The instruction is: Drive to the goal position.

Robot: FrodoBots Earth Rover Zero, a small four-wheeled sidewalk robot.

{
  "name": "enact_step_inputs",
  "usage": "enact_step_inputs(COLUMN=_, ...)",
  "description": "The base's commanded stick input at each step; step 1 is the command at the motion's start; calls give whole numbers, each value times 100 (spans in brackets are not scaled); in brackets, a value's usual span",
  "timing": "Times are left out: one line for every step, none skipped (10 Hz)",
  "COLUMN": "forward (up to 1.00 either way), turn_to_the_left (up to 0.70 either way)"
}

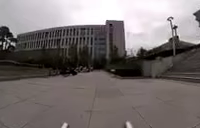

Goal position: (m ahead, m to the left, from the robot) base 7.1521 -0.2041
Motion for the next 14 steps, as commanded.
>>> enact_step_inputs(forward=70, turn_to_the_left=0)
enact_step_inputs(forward=70, turn_to_the_left=0)
enact_step_inputs(forward=70, turn_to_the_left=0)
enact_step_inputs(forward=70, turn_to_the_left=0)
enact_step_inputs(forward=70, turn_to_the_left=0)
enact_step_inputs(forward=70, turn_to_the_left=0)
enact_step_inputs(forward=70, turn_to_the_left=0)
enact_step_inputs(forward=70, turn_to_the_left=0)
enact_step_inputs(forward=70, turn_to_the_left=0)
enact_step_inputs(forward=70, turn_to_the_left=0)
enact_step_inputs(forward=70, turn_to_the_left=0)
enact_step_inputs(forward=70, turn_to_the_left=0)
enact_step_inputs(forward=70, turn_to_the_left=0)
enact_step_inputs(forward=70, turn_to_the_left=0)
